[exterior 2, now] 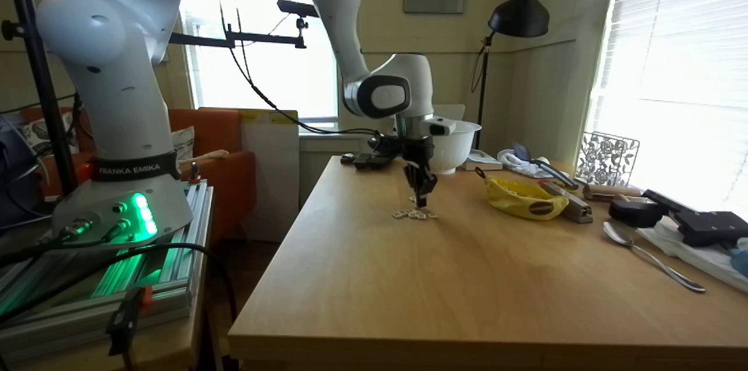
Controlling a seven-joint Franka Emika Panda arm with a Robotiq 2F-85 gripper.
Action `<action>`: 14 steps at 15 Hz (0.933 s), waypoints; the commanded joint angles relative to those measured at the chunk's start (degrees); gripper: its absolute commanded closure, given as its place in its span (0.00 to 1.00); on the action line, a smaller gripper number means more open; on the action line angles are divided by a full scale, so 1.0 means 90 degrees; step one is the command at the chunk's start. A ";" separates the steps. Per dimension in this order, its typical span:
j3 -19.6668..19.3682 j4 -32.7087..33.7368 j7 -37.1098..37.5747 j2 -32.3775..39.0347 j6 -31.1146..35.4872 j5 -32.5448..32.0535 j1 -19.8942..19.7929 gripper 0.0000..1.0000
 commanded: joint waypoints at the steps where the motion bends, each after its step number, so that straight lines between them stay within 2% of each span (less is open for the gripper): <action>1: -0.0006 0.0133 -0.0264 0.0281 0.0246 -0.0240 0.0047 1.00; 14: 0.0361 0.0072 -0.1645 0.0283 0.0335 -0.0582 -0.0240 1.00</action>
